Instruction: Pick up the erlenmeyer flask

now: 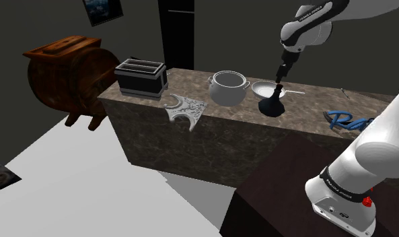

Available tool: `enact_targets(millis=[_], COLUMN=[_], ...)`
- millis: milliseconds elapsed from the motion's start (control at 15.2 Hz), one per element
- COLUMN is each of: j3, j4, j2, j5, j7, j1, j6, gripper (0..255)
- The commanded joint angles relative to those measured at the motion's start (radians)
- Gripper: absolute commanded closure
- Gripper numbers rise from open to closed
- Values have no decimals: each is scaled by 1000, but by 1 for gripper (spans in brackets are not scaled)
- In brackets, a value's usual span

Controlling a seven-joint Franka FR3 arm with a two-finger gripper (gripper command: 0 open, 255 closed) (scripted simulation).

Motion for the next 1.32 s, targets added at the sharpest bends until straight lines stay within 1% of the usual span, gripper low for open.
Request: enact_targets(millis=[0, 132, 330, 396, 858, 990, 1056, 1254], j3=[-8, -3, 21, 24, 55, 55, 56, 56], j4=[49, 106, 200, 204, 190, 190, 193, 192], j2=[97, 185, 312, 317, 388, 388, 390, 389], j5=[77, 146, 236, 238, 291, 291, 292, 291], j7=[-72, -137, -219, -221, -257, -257, -258, -258], j1=[-17, -48, -109, -114, -137, -137, -138, -138], j6=[26, 35, 37, 37, 114, 114, 113, 113], gripper=[0, 0, 0, 0, 0, 0, 255, 255])
